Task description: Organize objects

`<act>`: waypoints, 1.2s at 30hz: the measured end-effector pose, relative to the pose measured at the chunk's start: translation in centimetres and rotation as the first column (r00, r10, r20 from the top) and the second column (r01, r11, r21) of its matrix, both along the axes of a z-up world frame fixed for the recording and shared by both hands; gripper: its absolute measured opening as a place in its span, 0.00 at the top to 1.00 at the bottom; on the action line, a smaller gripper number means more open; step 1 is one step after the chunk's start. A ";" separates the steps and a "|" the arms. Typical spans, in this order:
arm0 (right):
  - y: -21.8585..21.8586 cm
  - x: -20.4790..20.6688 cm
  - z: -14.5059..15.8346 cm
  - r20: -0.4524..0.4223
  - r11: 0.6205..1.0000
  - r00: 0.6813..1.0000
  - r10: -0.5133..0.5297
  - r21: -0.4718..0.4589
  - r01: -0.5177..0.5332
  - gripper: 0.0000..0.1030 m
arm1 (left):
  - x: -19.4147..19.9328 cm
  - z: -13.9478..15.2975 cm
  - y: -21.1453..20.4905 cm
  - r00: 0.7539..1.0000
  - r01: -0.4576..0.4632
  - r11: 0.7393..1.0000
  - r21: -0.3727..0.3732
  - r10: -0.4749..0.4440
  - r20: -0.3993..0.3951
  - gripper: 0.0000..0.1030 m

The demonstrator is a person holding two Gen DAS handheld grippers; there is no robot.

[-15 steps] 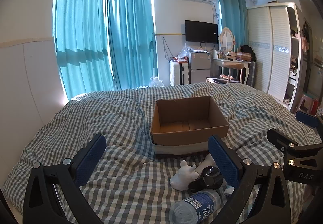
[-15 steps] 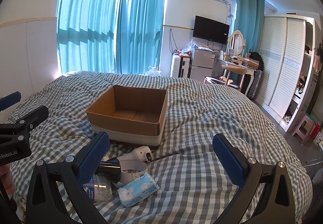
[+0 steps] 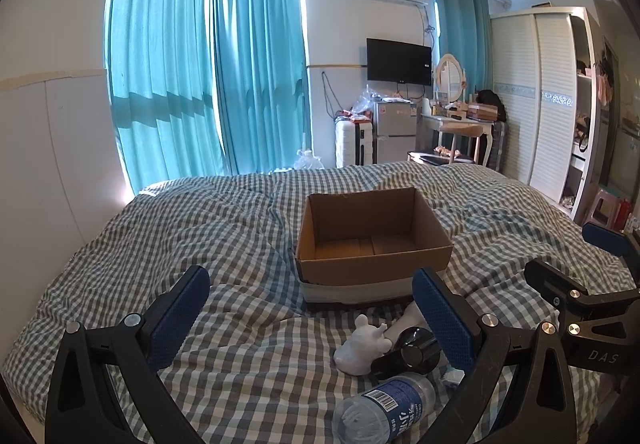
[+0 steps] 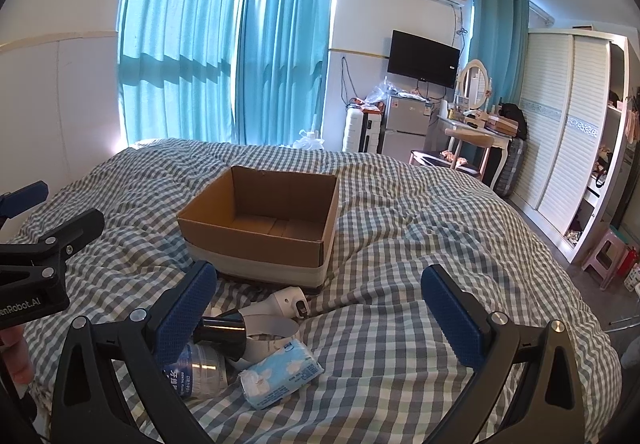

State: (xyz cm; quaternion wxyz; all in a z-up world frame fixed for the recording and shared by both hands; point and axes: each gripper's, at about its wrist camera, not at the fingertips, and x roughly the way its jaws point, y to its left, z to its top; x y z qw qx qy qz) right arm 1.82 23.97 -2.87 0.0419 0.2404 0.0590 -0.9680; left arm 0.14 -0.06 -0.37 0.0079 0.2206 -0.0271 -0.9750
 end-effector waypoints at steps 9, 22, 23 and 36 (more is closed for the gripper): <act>-0.1 -0.1 -0.1 0.007 1.000 1.000 0.010 -0.003 -0.010 0.00 | 0.0 -0.2 0.0 1.000 0.005 1.000 0.008 -0.005 0.006 0.00; -0.2 -0.1 -0.3 0.013 1.000 1.000 0.014 0.000 -0.014 0.00 | -0.1 -0.4 0.0 1.000 0.016 1.000 0.010 -0.016 0.015 0.00; -0.2 -0.1 -0.3 0.013 1.000 1.000 0.013 0.000 -0.013 0.00 | -0.1 -0.4 0.0 1.000 0.016 1.000 0.010 -0.016 0.016 0.00; -0.2 0.1 -0.4 0.012 1.000 1.000 0.021 0.002 -0.021 0.00 | 0.1 -0.2 0.4 0.999 0.036 0.999 0.010 -0.036 0.015 0.00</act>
